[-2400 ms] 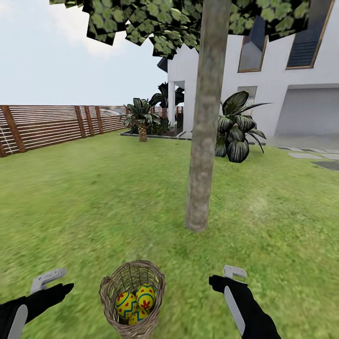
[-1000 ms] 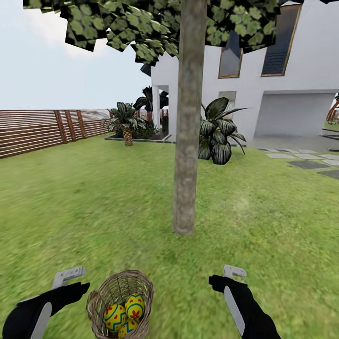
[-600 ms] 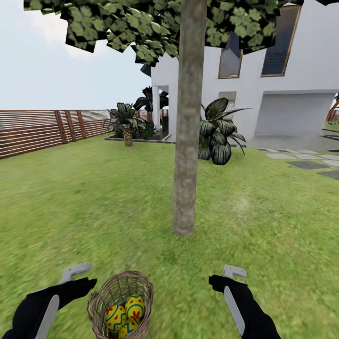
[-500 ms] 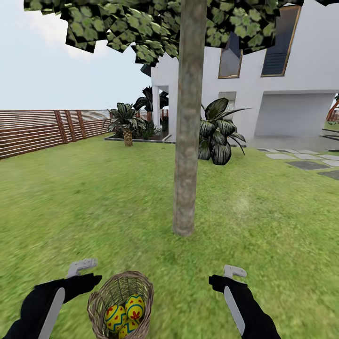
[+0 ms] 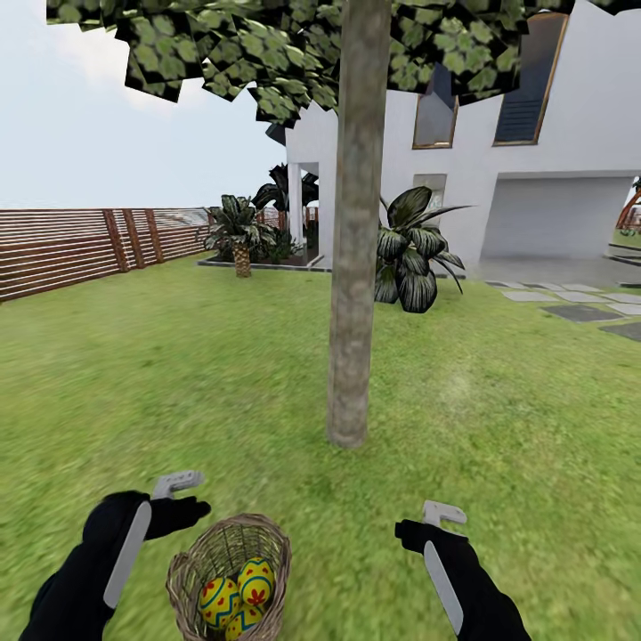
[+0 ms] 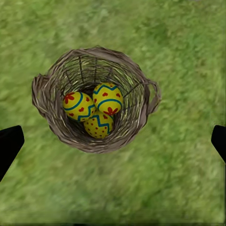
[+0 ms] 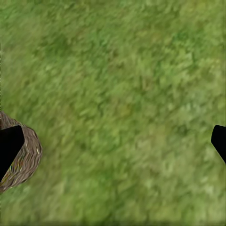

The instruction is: Take the three Easter eggs out of the wicker basket on the lawn in the garden, then place them on the lawn next to a single tree (choose any tree) so that all three eggs are next to the same tree and none are left in the basket.

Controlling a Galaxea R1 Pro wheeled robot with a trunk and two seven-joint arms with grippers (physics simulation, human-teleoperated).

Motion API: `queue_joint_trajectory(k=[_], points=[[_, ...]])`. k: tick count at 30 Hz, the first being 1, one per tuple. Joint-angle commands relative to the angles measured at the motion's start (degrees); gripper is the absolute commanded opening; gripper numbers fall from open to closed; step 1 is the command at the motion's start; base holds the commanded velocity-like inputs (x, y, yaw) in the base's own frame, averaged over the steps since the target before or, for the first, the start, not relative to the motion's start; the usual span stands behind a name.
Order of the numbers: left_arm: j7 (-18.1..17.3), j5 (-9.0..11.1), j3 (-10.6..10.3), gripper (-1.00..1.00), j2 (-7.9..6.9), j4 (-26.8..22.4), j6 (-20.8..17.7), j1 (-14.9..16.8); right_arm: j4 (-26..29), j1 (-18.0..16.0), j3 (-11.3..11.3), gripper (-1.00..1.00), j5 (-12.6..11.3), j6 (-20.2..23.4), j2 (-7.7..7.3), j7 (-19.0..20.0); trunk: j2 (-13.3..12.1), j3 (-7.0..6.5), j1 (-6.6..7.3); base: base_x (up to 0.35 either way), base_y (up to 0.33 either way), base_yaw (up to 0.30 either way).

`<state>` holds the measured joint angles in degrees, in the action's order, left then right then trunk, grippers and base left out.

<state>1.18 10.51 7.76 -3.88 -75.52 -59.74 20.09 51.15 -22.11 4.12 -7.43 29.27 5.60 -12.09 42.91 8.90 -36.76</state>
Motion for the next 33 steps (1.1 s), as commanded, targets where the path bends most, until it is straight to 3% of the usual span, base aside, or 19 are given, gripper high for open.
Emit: queue_joint_trajectory(k=[1,20,28,33], points=[[0.06,0.33,0.04,1.00,0.00,0.95,-0.26,0.45,0.09,-0.04,0.07,1.00,-0.60,0.17,0.04,-0.39,-0.34,-0.09,0.21,0.000,0.000,0.000],[-4.72,0.88,0.15,1.00,0.06,17.49,-0.19,2.06,0.17,-0.04,0.02,1.00,-0.65,0.31,0.03,-0.46,-0.34,-0.09,0.21,0.000,0.000,0.000],[-4.78,0.56,0.15,1.00,0.02,18.98,4.56,2.06,0.17,-0.04,0.02,1.00,-0.65,0.27,0.10,-0.48,-0.34,-0.09,0.21,0.000,0.000,0.000],[-4.79,0.43,0.15,1.00,0.09,20.77,7.07,2.06,0.17,-0.04,-0.05,1.00,-0.65,0.20,0.11,-0.48,-2.34,-0.99,1.31,0.000,0.000,0.000]])
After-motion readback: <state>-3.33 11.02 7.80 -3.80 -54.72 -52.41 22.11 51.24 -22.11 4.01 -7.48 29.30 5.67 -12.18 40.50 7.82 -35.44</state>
